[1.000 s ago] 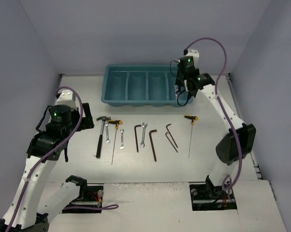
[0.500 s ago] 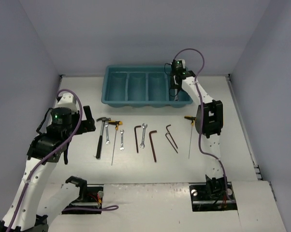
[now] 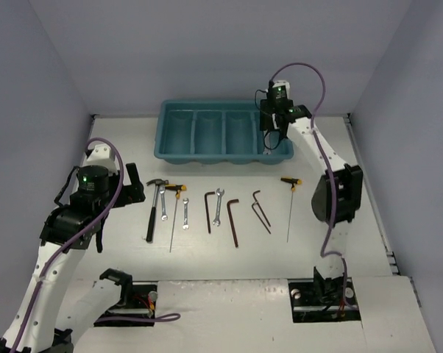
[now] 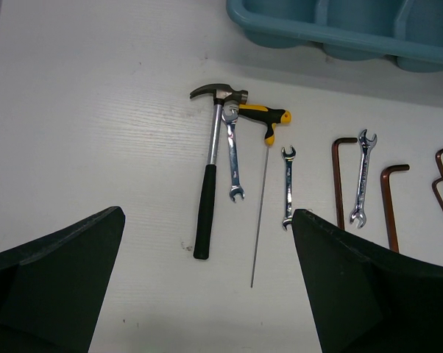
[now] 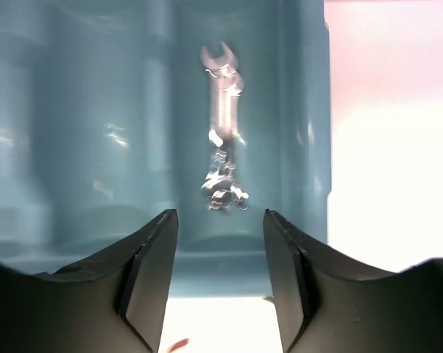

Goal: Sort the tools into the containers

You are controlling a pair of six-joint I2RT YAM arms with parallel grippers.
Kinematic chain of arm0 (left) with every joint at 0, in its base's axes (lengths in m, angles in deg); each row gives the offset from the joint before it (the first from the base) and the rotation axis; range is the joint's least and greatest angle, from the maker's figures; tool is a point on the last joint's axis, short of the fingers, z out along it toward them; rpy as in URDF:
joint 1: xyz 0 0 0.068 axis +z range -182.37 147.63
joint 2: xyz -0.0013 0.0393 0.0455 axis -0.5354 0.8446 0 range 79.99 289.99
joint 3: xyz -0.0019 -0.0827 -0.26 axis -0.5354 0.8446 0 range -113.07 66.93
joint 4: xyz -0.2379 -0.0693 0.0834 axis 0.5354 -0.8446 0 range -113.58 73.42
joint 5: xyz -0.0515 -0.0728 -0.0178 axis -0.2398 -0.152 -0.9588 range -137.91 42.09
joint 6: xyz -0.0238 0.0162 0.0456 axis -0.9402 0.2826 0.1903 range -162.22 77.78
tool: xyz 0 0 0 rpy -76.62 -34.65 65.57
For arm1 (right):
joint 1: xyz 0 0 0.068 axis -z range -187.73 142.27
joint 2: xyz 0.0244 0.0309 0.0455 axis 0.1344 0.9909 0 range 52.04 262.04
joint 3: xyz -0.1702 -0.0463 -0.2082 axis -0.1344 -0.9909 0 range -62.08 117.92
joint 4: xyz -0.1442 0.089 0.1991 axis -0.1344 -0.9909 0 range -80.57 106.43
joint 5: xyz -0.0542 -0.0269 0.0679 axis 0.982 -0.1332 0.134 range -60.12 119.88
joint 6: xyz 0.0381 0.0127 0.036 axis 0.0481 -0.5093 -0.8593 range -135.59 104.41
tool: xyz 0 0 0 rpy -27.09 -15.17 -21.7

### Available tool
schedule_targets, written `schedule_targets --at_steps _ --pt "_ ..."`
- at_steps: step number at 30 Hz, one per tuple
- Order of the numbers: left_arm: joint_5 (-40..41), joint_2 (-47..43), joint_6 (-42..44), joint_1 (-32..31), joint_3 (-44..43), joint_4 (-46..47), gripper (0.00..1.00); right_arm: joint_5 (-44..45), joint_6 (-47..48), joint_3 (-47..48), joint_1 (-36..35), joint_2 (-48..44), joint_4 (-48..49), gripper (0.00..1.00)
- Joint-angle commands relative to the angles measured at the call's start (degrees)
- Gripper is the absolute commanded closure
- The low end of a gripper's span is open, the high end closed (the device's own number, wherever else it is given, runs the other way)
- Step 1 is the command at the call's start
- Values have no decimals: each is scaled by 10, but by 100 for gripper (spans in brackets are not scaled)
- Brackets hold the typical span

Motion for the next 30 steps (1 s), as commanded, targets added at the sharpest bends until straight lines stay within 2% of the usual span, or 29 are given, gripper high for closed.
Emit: schedule_targets --at_steps 1,6,11,30 --pt "6 0 -3 -2 -31 13 3 39 -115 -109 -112 -122 13 54" --pt "6 -1 -9 -2 -25 12 3 76 -236 -224 -212 -144 13 55" --pt "5 -12 -13 -2 -20 11 3 72 -308 -257 -268 -105 13 57" --pt "-3 -36 -31 -2 1 -4 3 28 -394 -260 -300 32 15 64"
